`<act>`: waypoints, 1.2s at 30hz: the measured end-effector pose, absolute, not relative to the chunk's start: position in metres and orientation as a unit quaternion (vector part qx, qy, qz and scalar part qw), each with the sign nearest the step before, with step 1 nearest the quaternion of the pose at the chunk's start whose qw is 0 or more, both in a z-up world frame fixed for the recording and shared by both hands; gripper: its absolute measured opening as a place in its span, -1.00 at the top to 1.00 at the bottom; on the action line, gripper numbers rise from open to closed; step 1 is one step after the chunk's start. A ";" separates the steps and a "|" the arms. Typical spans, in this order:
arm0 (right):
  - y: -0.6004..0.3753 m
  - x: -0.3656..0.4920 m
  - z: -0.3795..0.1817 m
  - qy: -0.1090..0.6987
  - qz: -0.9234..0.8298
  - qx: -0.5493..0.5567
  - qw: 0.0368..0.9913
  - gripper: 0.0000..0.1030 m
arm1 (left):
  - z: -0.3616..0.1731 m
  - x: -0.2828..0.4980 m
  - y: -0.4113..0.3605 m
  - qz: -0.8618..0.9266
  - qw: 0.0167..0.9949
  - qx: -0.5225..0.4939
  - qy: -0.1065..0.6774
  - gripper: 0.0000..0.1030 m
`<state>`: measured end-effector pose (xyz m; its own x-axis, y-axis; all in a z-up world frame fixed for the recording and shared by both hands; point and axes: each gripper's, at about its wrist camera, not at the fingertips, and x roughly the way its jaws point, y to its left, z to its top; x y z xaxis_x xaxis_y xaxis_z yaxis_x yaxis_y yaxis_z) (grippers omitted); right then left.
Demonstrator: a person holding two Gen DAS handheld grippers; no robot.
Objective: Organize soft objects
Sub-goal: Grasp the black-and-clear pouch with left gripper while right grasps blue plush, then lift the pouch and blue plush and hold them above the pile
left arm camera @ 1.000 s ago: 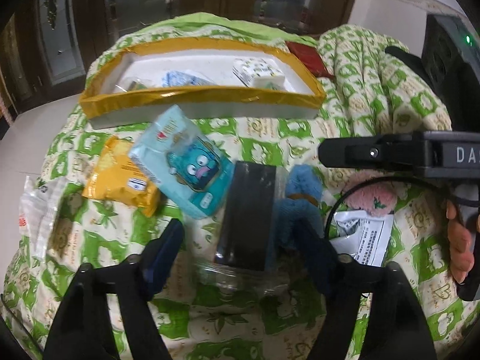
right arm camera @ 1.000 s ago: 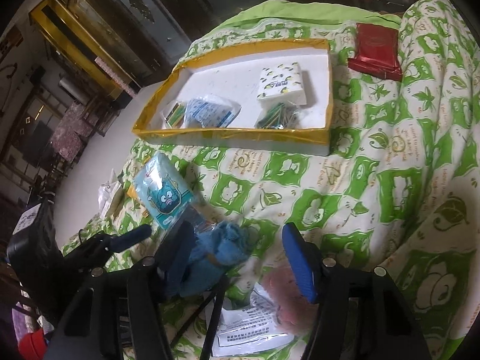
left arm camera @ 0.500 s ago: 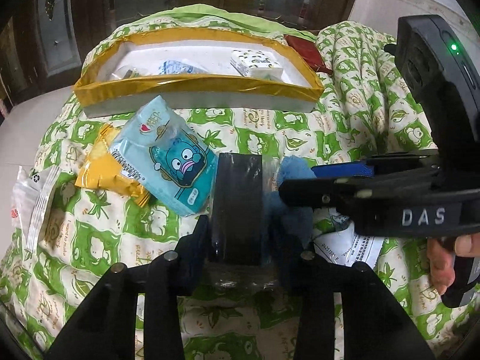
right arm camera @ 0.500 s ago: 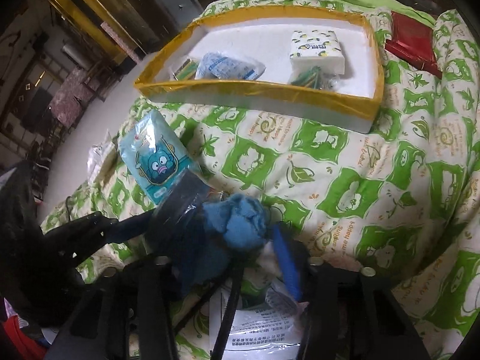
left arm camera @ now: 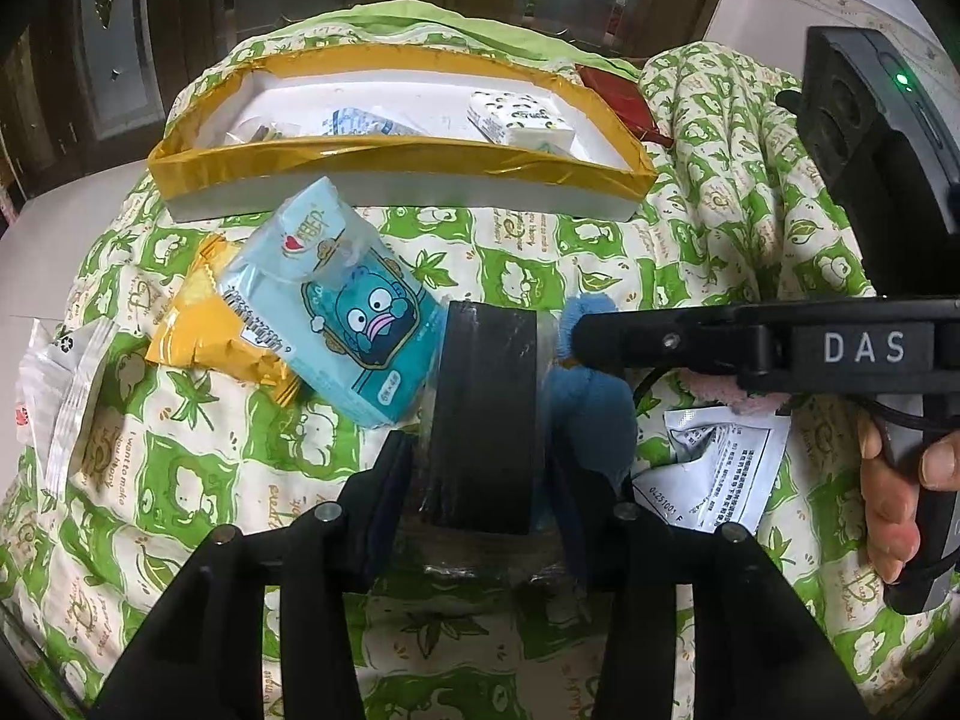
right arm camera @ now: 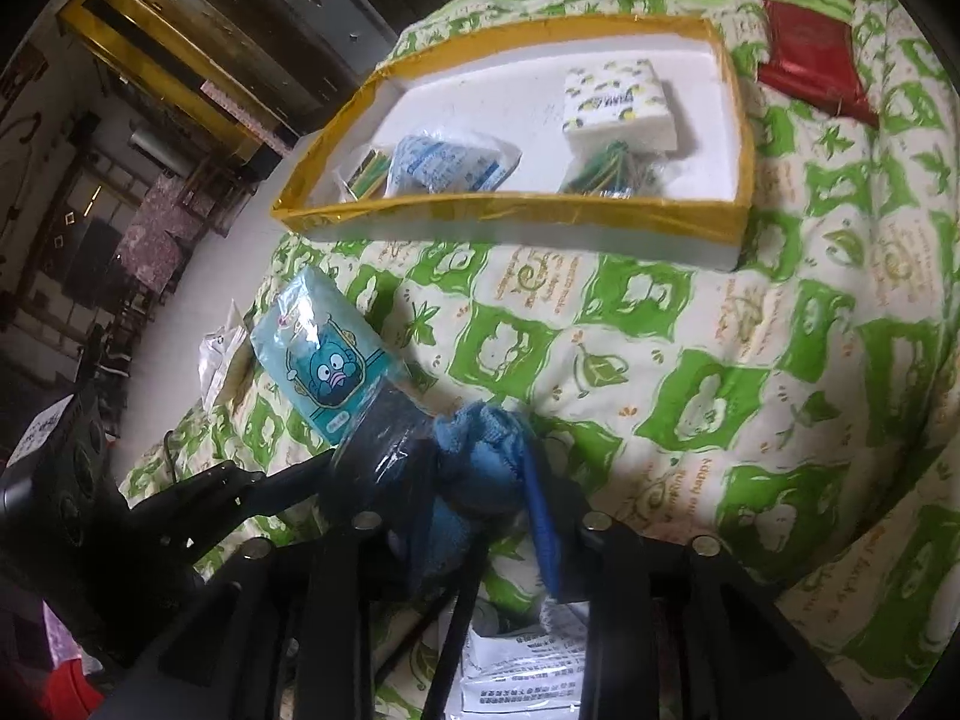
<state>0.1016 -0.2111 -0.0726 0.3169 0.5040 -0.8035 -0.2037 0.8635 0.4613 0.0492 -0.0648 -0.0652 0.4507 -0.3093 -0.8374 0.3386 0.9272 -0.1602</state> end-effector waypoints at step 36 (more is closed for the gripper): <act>-0.238 0.097 -0.040 0.463 0.178 0.134 0.858 0.45 | -0.045 0.045 -0.052 -0.191 0.875 -0.018 0.445 0.31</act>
